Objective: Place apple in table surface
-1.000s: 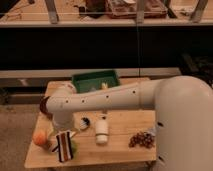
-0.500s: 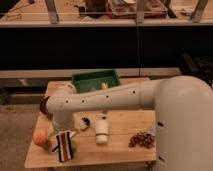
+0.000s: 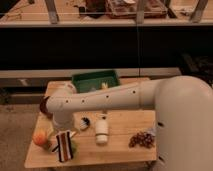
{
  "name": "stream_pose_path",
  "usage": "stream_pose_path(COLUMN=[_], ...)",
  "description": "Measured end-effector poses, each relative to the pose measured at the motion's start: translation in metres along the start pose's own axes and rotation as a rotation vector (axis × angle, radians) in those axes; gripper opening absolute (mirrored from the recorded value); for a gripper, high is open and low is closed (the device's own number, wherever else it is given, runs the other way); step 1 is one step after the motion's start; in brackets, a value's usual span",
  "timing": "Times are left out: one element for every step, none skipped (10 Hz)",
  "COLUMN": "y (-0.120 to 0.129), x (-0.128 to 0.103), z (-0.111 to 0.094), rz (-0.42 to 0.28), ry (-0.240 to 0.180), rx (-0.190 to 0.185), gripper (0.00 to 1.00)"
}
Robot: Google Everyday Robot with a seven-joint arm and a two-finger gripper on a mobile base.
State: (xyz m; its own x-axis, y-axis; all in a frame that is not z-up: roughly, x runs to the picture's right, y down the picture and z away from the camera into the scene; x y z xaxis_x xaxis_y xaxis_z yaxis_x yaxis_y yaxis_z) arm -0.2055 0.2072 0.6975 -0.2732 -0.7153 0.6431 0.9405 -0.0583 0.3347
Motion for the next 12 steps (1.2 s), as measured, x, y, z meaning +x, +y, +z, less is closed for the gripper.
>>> stream_pose_path(y=[0.0001, -0.0001, 0.0000, 0.0000, -0.0001, -0.0001, -0.0001, -0.0001, -0.0001, -0.0001, -0.0001, 0.0008], x=[0.0000, 0.0001, 0.0001, 0.0000, 0.0000, 0.0000, 0.0000, 0.0000, 0.0000, 0.0001, 0.0003, 0.0028], z=[-0.0001, -0.0001, -0.0001, 0.0000, -0.0001, 0.0000, 0.0000, 0.0000, 0.0000, 0.0000, -0.0001, -0.0023], rz=[0.000, 0.000, 0.000, 0.000, 0.000, 0.000, 0.000, 0.000, 0.000, 0.000, 0.000, -0.004], ry=[0.000, 0.000, 0.000, 0.000, 0.000, 0.000, 0.000, 0.000, 0.000, 0.000, 0.000, 0.011], rx=[0.000, 0.000, 0.000, 0.000, 0.000, 0.000, 0.000, 0.000, 0.000, 0.000, 0.000, -0.010], gripper=[0.80, 0.80, 0.80, 0.80, 0.80, 0.80, 0.80, 0.80, 0.80, 0.80, 0.80, 0.80])
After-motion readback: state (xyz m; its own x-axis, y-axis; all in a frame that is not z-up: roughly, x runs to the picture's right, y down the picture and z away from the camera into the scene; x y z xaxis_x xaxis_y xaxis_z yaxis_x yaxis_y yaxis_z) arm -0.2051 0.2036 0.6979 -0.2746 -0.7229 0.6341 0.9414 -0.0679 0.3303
